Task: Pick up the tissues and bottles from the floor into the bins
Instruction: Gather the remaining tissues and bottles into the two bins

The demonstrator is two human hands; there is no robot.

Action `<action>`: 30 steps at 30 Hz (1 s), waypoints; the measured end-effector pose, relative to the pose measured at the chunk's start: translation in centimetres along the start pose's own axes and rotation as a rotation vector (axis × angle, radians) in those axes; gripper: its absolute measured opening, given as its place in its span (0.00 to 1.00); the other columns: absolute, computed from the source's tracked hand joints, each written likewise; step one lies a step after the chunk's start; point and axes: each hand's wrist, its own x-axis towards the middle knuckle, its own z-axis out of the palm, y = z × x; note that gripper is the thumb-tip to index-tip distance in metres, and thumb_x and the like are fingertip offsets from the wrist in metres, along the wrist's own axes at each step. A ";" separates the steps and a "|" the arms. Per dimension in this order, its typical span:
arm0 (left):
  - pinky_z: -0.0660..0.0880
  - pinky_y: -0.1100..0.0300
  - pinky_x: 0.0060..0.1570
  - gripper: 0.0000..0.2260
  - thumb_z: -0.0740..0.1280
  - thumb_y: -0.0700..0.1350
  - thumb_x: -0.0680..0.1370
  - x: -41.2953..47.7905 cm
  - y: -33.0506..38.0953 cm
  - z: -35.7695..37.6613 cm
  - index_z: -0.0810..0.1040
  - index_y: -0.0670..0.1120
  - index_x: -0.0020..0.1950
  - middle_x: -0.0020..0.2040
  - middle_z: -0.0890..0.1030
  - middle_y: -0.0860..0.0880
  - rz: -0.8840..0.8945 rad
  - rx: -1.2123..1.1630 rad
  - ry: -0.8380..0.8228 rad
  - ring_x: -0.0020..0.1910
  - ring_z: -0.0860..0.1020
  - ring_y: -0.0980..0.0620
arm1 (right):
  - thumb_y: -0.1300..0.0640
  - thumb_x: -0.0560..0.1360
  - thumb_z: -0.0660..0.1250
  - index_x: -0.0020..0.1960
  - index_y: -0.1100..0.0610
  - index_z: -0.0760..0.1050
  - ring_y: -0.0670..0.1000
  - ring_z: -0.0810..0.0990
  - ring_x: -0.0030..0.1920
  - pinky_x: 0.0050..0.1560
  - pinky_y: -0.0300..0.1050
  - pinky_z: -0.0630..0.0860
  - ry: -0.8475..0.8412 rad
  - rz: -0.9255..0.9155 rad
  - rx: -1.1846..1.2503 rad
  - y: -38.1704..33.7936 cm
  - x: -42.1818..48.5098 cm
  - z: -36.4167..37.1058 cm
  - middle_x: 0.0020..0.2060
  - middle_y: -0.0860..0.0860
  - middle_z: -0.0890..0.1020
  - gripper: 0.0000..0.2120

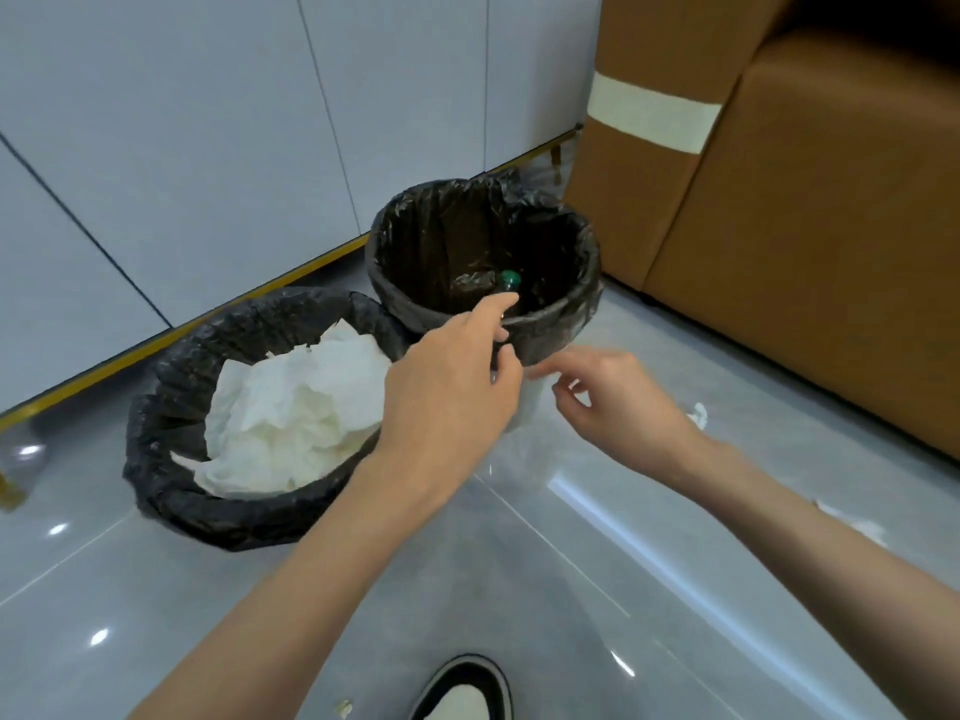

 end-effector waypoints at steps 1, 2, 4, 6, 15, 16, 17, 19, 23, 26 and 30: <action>0.75 0.55 0.47 0.19 0.59 0.48 0.79 -0.1 0.6 0.8 0.66 0.59 0.70 0.56 0.78 0.60 0.017 0.008 -0.025 0.51 0.77 0.55 | 0.64 0.76 0.61 0.57 0.51 0.79 0.47 0.78 0.49 0.50 0.46 0.75 -0.009 0.045 -0.003 1.1 -0.7 0.0 0.51 0.46 0.81 0.16; 0.75 0.54 0.47 0.18 0.59 0.48 0.79 -0.2 1.1 1.6 0.66 0.59 0.69 0.56 0.78 0.59 0.032 0.011 -0.056 0.50 0.77 0.54 | 0.64 0.76 0.60 0.57 0.50 0.79 0.47 0.78 0.49 0.49 0.45 0.74 -0.022 0.095 -0.012 2.3 -1.5 -0.2 0.51 0.46 0.80 0.16; 0.75 0.54 0.48 0.18 0.58 0.49 0.79 -0.5 2.2 3.4 0.67 0.58 0.69 0.58 0.78 0.59 0.054 0.010 -0.113 0.49 0.77 0.53 | 0.62 0.76 0.59 0.57 0.47 0.78 0.47 0.78 0.49 0.49 0.47 0.74 -0.032 0.183 -0.024 4.9 -3.1 -0.2 0.52 0.44 0.80 0.16; 0.74 0.53 0.50 0.18 0.57 0.48 0.79 -0.7 3.1 5.5 0.66 0.58 0.70 0.60 0.77 0.59 0.070 0.033 -0.174 0.53 0.77 0.51 | 0.62 0.75 0.59 0.56 0.47 0.78 0.48 0.78 0.49 0.53 0.52 0.75 -0.037 0.257 -0.025 7.5 -4.7 -0.1 0.53 0.45 0.81 0.16; 0.71 0.55 0.55 0.19 0.59 0.45 0.78 1.0 4.1 15.4 0.69 0.54 0.69 0.60 0.78 0.54 0.069 0.056 -0.506 0.56 0.77 0.49 | 0.63 0.74 0.62 0.63 0.52 0.75 0.54 0.74 0.62 0.60 0.49 0.72 -0.162 0.593 -0.021 16.3 -9.8 2.2 0.66 0.51 0.73 0.19; 0.71 0.56 0.56 0.19 0.59 0.45 0.78 1.2 3.9 16.4 0.69 0.54 0.69 0.61 0.77 0.53 0.061 0.049 -0.542 0.57 0.77 0.49 | 0.62 0.74 0.63 0.66 0.52 0.72 0.54 0.71 0.66 0.64 0.48 0.70 -0.200 0.616 -0.010 17.0 -10.1 2.8 0.69 0.52 0.69 0.21; 0.71 0.55 0.57 0.19 0.59 0.45 0.78 1.2 3.7 17.5 0.68 0.53 0.69 0.62 0.76 0.52 0.054 0.045 -0.582 0.57 0.76 0.48 | 0.61 0.74 0.63 0.69 0.52 0.70 0.55 0.67 0.69 0.66 0.47 0.67 -0.238 0.634 0.003 17.5 -10.4 3.4 0.72 0.53 0.65 0.23; 0.72 0.53 0.60 0.20 0.59 0.46 0.78 1.1 3.2 19.4 0.66 0.53 0.71 0.65 0.74 0.50 0.045 0.062 -0.669 0.59 0.75 0.47 | 0.60 0.75 0.63 0.72 0.50 0.65 0.57 0.61 0.72 0.68 0.48 0.65 -0.297 0.651 0.013 18.1 -10.4 4.3 0.75 0.53 0.57 0.26; 0.68 0.52 0.64 0.23 0.58 0.45 0.78 0.6 2.2 21.8 0.62 0.53 0.74 0.70 0.68 0.48 0.026 0.108 -0.797 0.67 0.70 0.46 | 0.60 0.75 0.61 0.72 0.45 0.64 0.58 0.56 0.72 0.67 0.51 0.66 -0.384 0.603 -0.041 18.8 -9.6 5.4 0.77 0.50 0.49 0.27; 0.67 0.52 0.66 0.24 0.58 0.44 0.78 0.4 1.8 22.8 0.60 0.52 0.75 0.72 0.65 0.47 0.049 0.109 -0.870 0.69 0.68 0.46 | 0.58 0.77 0.59 0.70 0.44 0.67 0.57 0.54 0.73 0.66 0.50 0.67 -0.473 0.571 -0.103 19.3 -8.9 6.5 0.78 0.47 0.47 0.23; 0.67 0.51 0.66 0.25 0.58 0.44 0.78 0.4 1.6 23.5 0.59 0.52 0.75 0.73 0.63 0.48 0.084 0.105 -0.888 0.70 0.66 0.46 | 0.61 0.77 0.56 0.72 0.49 0.63 0.58 0.52 0.74 0.66 0.52 0.66 -0.559 0.589 -0.145 19.7 -8.1 7.4 0.78 0.45 0.47 0.24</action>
